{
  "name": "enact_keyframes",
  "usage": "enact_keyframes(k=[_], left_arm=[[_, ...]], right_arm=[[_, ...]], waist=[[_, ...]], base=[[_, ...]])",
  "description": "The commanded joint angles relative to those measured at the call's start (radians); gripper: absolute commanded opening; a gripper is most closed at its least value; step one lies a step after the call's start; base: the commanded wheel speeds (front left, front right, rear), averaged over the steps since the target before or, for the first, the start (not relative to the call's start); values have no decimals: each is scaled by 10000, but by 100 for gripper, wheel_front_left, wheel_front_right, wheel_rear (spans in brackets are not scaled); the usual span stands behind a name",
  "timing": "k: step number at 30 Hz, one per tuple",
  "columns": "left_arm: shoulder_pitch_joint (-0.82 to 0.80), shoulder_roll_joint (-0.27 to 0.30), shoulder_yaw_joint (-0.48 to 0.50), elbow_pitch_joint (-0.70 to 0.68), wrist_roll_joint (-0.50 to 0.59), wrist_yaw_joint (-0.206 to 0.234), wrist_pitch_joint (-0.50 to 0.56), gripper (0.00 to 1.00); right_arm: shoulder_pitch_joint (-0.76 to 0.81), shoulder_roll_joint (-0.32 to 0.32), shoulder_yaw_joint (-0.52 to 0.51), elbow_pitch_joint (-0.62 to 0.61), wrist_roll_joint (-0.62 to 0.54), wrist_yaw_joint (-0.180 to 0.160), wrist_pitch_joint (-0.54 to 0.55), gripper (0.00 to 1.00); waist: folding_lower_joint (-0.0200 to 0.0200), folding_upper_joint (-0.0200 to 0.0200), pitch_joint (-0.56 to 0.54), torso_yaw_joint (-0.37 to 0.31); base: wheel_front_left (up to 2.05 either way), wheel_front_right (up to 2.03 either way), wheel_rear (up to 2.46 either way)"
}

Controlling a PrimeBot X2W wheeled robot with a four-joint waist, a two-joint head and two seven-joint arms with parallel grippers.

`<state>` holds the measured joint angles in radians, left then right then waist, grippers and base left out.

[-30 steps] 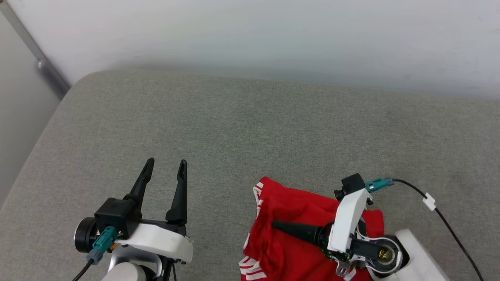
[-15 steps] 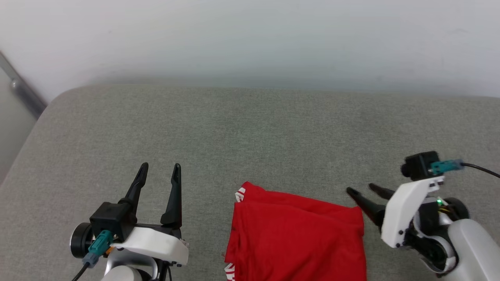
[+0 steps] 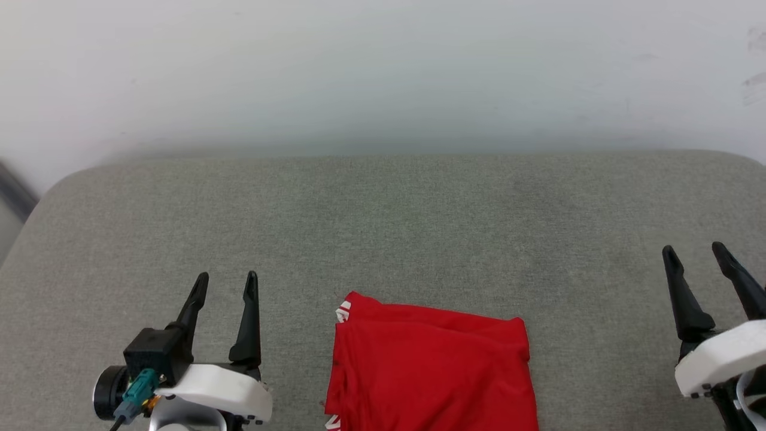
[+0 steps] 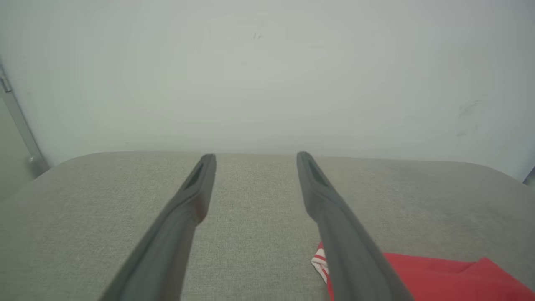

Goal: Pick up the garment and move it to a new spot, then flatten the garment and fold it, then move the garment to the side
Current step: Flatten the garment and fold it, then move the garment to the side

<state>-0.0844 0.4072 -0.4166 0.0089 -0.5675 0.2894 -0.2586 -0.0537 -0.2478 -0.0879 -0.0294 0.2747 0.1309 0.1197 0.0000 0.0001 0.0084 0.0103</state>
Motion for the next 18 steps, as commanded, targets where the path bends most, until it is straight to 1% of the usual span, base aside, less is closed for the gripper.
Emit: enact_keyframes(k=[1, 3, 6, 13, 18], left_arm=[[136, 16, 22, 33, 11, -63, -43, 100], [256, -13, 80, 81, 23, -62, -57, 100], [467, -50, 136, 187, 42, -86, -63, 100], [827, -144, 234, 360, 96, -135, -77, 100], [935, -245, 381, 377, 107, -170, -82, 100]], right_arm=[[202, 89, -21, -138, -4, -4, -134, 100], [526, 213, -31, -563, -123, -4, -544, 100], [1090, 448, 68, -992, -216, -4, -874, 100], [1996, 903, 137, -1403, -449, -4, -787, 100], [2017, 1055, 123, -1562, -405, -4, -714, 100]], waist=[[0, -1, -88, -42], [0, -1, -146, -81], [0, -1, -272, -154], [0, -1, -432, -224], [0, -1, -377, -266]], base=[[0, 0, 0], [0, 0, 0], [0, 0, 0], [0, 0, 0], [0, 0, 0]])
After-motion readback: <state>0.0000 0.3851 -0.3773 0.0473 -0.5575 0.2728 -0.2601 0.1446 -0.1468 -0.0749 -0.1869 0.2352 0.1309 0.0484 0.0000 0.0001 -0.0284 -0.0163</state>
